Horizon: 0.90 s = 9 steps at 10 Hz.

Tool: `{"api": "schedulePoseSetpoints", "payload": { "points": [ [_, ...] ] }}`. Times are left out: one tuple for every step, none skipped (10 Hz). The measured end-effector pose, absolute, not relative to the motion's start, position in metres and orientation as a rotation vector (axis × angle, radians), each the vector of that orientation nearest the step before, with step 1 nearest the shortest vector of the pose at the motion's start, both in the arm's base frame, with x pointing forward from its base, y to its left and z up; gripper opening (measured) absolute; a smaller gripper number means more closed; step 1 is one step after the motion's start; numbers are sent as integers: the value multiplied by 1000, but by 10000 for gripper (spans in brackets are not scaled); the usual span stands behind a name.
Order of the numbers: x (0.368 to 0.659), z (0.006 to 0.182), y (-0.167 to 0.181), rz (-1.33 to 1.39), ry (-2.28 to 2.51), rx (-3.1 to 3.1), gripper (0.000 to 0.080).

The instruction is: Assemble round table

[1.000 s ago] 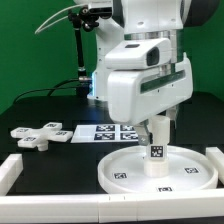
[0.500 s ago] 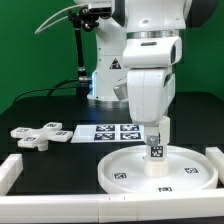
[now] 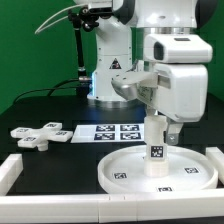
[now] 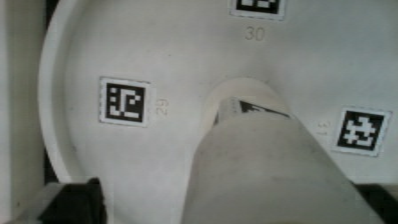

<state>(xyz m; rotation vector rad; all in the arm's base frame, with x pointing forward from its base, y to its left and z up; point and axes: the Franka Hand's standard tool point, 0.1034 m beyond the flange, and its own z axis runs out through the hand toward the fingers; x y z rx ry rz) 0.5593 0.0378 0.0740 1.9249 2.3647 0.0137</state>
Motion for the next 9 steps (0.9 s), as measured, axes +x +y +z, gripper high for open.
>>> {"api": "schedulePoseSetpoints", "payload": {
  "points": [
    [559,73,39,1,2402,1867,648],
    [559,73,39,-20,2482,1740,648],
    [558,73,38,-33,2530,1660,648],
    [558,72,37,-46,2583,1572,648],
    [558,72,34,-59,2646,1462,648],
    [557,72,33,-69,2684,1387,648],
    [557,71,33,-72,2693,1373,648],
    [556,70,32,-73,2692,1376,552],
    [556,70,32,-75,2692,1378,409]
  ]
}}
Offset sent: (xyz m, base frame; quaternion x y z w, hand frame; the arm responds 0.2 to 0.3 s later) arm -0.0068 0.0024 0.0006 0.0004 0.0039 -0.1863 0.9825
